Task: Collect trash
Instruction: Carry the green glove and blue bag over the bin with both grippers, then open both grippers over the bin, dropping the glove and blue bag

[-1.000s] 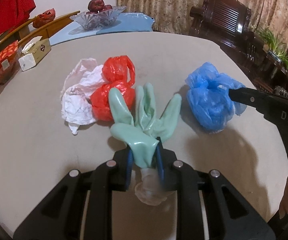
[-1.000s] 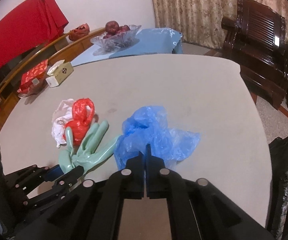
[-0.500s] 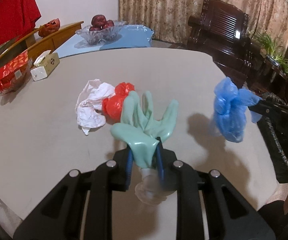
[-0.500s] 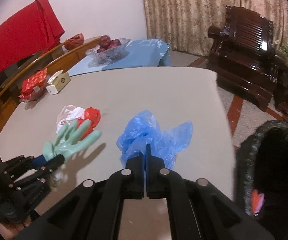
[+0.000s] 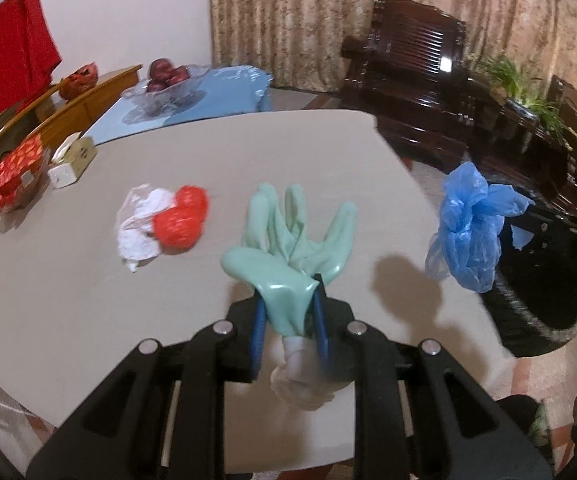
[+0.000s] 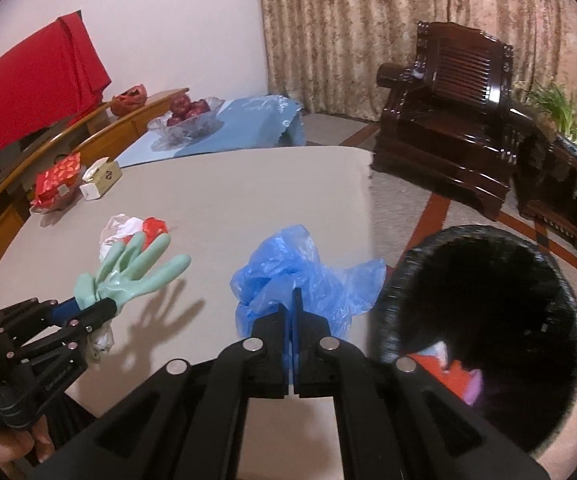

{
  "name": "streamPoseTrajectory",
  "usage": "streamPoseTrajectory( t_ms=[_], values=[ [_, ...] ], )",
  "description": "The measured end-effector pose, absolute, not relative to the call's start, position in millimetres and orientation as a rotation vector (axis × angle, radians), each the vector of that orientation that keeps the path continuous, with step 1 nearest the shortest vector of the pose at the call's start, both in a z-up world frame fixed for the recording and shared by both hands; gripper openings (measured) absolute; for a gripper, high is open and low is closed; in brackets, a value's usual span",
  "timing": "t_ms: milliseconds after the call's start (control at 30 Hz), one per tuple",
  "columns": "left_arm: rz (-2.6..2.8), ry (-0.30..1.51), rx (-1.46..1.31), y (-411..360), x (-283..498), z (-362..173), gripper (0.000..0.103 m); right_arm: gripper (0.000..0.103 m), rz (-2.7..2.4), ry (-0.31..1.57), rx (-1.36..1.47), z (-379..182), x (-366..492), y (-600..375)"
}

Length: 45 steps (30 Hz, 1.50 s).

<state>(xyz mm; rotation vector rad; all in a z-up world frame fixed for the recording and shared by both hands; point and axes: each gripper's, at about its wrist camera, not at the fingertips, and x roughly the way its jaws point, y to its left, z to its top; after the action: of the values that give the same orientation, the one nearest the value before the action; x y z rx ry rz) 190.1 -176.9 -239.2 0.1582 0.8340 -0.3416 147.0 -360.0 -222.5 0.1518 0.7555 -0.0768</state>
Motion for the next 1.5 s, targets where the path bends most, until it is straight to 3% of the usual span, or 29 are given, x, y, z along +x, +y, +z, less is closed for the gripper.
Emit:
streamPoseTrajectory(
  t_ms=[767,1500],
  values=[
    [-0.542,0.856,0.215,-369,122,-242,0.02,0.001,-0.268,0.741,0.194,-224,54,-515],
    [-0.522,0.968,0.285,-471,128,-301,0.02,0.001,-0.318,0.872,0.279,-306,53,-620]
  ],
)
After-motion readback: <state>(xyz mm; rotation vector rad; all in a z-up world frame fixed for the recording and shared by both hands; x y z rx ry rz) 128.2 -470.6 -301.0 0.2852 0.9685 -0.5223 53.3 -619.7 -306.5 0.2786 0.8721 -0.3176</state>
